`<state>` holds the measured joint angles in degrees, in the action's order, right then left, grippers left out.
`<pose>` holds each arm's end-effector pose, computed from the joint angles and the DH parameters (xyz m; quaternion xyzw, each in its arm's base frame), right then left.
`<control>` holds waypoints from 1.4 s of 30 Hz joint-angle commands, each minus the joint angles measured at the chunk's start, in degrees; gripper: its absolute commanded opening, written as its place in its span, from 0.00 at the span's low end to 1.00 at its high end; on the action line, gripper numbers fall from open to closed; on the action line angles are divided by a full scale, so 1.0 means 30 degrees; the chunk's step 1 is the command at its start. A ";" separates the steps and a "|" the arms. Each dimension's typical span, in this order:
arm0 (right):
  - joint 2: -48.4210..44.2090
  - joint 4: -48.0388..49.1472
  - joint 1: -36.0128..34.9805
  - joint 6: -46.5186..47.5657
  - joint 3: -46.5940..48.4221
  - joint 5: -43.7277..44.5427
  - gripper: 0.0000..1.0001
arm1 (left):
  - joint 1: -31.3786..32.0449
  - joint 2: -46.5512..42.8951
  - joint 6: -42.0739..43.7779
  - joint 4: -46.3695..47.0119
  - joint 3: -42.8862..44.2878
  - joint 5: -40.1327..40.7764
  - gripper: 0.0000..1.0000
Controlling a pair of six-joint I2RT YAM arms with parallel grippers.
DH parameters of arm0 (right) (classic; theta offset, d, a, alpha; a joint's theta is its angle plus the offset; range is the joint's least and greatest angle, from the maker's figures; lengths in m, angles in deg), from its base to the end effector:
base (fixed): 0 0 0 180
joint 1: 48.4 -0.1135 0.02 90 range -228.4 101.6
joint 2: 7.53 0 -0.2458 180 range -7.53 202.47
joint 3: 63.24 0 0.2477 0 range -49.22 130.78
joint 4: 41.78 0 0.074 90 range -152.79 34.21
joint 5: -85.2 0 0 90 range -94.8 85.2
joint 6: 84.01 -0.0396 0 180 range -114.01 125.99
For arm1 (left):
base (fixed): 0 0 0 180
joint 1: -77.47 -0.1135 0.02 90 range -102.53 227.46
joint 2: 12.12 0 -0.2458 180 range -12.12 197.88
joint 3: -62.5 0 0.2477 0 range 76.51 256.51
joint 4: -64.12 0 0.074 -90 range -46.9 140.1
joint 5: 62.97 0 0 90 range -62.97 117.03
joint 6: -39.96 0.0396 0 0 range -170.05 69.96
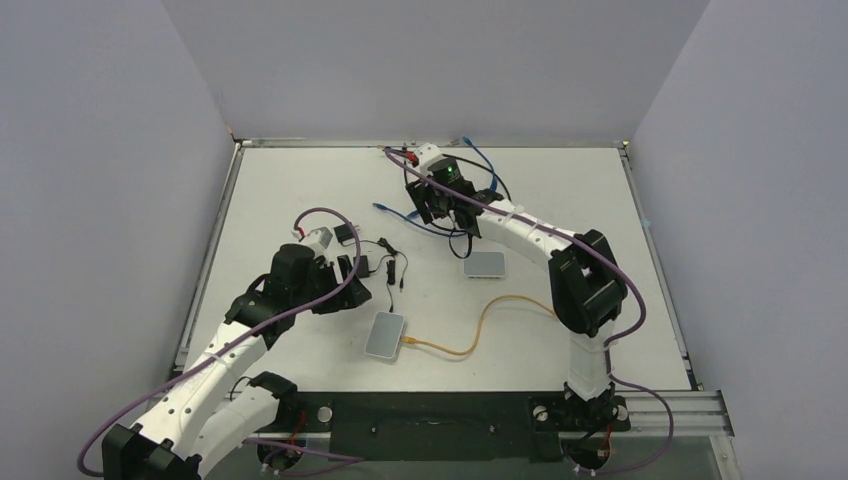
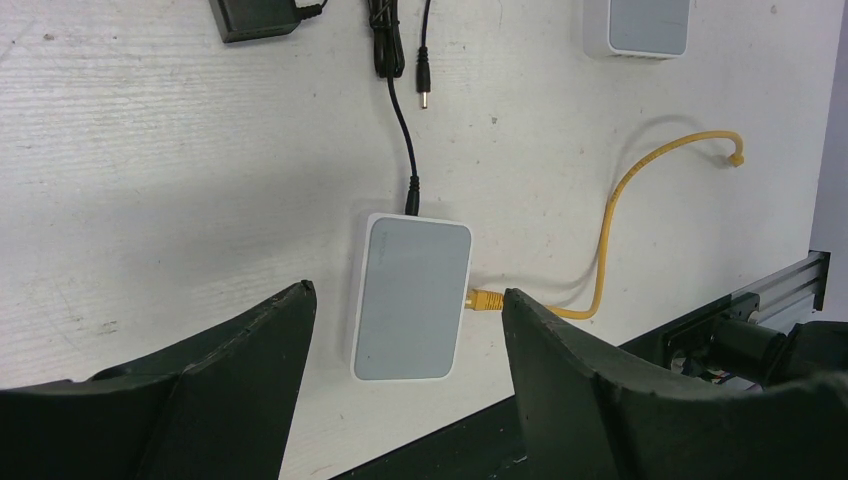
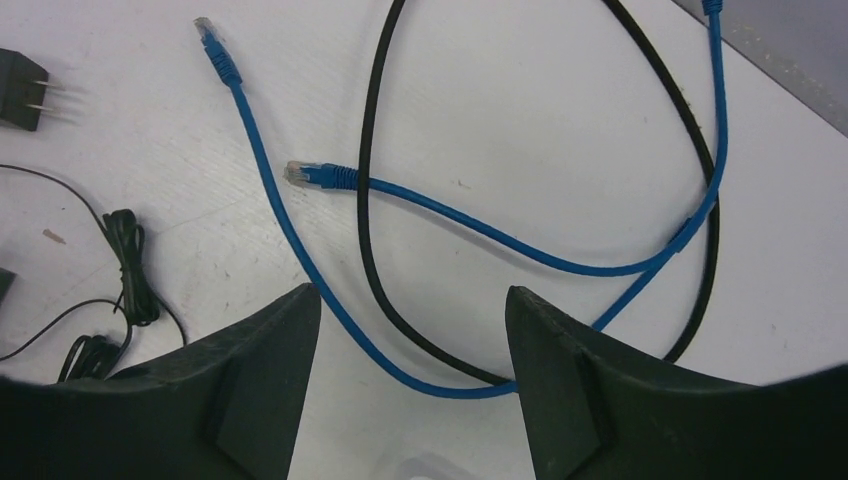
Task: Insert the plug into the switch port
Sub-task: Pick up the connector from the center of the board.
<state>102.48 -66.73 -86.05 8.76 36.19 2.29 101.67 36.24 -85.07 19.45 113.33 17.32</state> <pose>0.3512 0.2648 0.2331 -0.2800 0.8426 0.0844 0.4522 0.1686 -0.0831 0.2319 -0.0518 0.9101 -0.2668 0.3127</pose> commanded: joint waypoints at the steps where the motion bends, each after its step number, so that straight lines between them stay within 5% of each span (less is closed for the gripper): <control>1: 0.1792 -0.1389 0.0540 -0.0649 0.2874 -0.2186 0.62 | -0.0166 -0.0255 0.0411 0.0525 0.0756 -0.0329 0.66; 28: 1.1108 -0.5001 0.1332 -0.5517 1.4444 -0.3496 0.51 | -0.0509 -0.0152 0.0382 0.0284 0.0735 -0.0466 0.66; 38: 1.1883 -0.5785 0.1731 -0.6388 1.5009 -0.4097 0.39 | -0.0617 0.0055 0.0350 0.0406 0.0679 -0.0595 0.66; 42: 1.1938 -0.5787 0.1739 -0.6453 1.5158 -0.4117 0.26 | -0.0642 -0.0058 0.0292 0.0461 0.0623 -0.0609 0.66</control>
<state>137.67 -84.26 -80.93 -9.39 78.54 -9.38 100.21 36.43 -84.74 19.45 113.33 16.22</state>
